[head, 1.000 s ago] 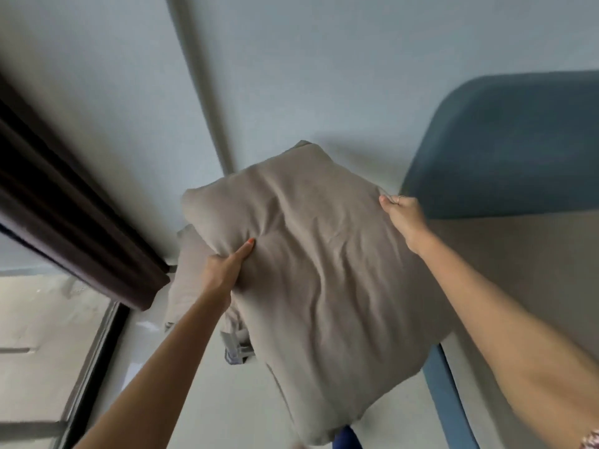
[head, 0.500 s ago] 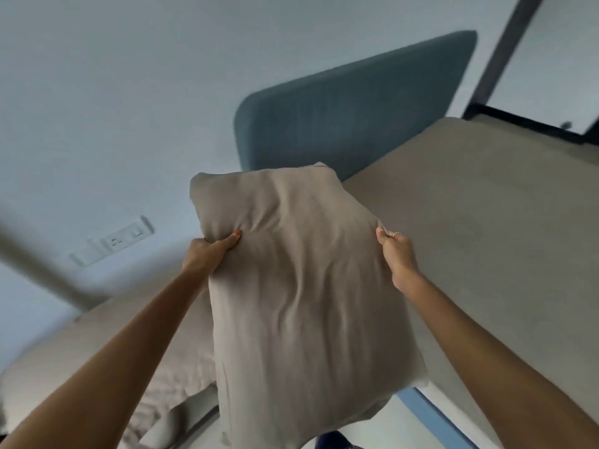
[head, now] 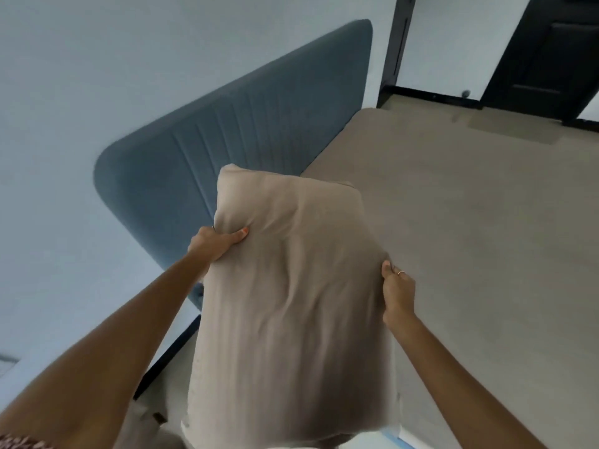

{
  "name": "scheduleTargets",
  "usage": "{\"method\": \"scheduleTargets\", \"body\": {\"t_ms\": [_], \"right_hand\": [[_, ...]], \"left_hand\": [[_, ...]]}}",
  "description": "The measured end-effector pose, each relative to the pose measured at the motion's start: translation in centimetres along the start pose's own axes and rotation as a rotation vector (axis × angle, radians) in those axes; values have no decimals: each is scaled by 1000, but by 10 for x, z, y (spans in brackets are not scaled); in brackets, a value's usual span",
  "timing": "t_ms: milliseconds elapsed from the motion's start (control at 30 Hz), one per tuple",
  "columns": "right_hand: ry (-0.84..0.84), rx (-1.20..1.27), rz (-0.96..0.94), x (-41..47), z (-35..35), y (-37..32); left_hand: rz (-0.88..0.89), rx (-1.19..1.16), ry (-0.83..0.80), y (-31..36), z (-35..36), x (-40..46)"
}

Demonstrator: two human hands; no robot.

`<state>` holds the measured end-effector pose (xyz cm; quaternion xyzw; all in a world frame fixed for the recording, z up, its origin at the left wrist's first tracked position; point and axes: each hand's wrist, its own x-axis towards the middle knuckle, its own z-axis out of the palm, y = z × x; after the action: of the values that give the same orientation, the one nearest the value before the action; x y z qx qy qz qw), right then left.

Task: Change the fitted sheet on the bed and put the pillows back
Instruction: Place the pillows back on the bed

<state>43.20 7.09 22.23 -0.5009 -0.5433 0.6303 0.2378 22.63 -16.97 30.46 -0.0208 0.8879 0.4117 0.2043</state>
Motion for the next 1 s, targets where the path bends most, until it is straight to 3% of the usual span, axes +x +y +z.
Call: {"method": "scheduleTargets", "body": {"t_ms": [333,700,833,933,1000], "right_hand": [[164,156,101,94,65,-7],[345,159,187,246,203,26],[128,18,201,302,233,64],[30,-239,291,308,248,123],[20,-240,341,293,252,154]], "left_hand": [[59,65,-87,94,60,159],[149,238,-155,157,148,422],[238,379,-236,106,198,495],[155,624,-307,11,220,505],[145,679,-290,-46,215,486]]}}
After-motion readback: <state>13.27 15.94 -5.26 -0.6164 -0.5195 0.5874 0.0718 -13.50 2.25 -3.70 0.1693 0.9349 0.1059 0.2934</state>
